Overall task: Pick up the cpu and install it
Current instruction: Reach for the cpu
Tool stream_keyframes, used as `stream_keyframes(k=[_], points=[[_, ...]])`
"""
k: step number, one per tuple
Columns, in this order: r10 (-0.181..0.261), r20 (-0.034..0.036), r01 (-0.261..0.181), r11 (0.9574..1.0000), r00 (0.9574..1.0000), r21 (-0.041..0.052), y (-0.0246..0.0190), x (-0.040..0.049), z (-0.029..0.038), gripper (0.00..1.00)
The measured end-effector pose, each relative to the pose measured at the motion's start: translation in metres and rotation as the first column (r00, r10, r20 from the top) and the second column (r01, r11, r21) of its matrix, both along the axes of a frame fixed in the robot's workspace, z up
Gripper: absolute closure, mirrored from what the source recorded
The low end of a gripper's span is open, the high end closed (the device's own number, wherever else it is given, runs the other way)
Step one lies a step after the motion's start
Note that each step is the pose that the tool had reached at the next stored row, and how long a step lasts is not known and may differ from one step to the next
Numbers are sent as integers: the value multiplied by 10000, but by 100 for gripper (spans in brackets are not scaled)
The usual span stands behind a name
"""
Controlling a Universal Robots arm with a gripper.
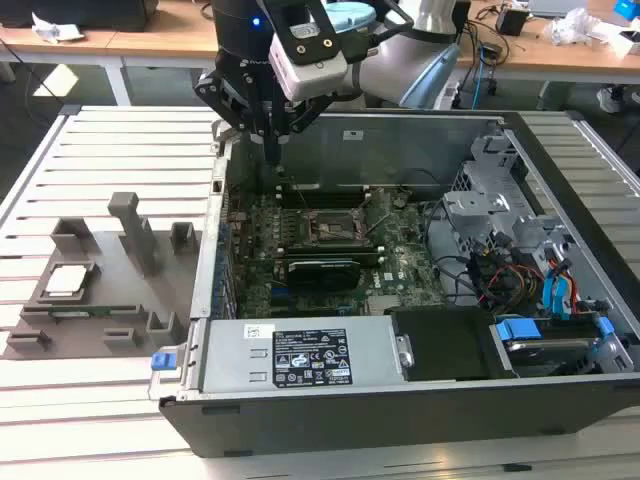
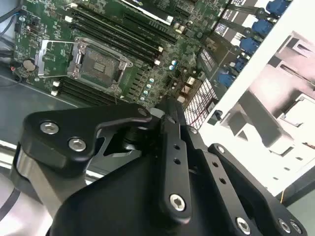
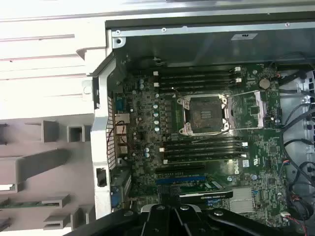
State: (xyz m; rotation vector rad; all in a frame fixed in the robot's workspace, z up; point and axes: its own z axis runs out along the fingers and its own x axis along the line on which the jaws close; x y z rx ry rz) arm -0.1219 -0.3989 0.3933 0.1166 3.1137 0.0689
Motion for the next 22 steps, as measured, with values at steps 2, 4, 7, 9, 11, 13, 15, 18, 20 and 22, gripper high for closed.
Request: stream_keyframes(k=[2, 4, 7, 9, 11, 13, 15, 18, 20, 22], points=[[0, 0, 0, 10000, 10000, 0, -1, -28, 0, 89], [0, 1, 0, 10000, 10000, 0, 0, -122, 0, 89], [-1, 2, 1, 10000, 10000, 0, 0, -252, 0, 89], [0, 2, 0, 10000, 10000, -1, 0, -311, 0, 89], [-1, 2, 1, 10000, 10000, 0, 0, -374, 0, 89], [0, 2, 0, 10000, 10000, 0, 0, -408, 0, 89], [0, 2, 0, 10000, 10000, 0, 0, -480, 0, 89], [0, 2, 0, 10000, 10000, 0, 0, -529, 0, 89], [-1, 3, 1, 10000, 10000, 0, 0, -564, 0, 89], [-1, 2, 1, 10000, 10000, 0, 0, -590, 0, 89]])
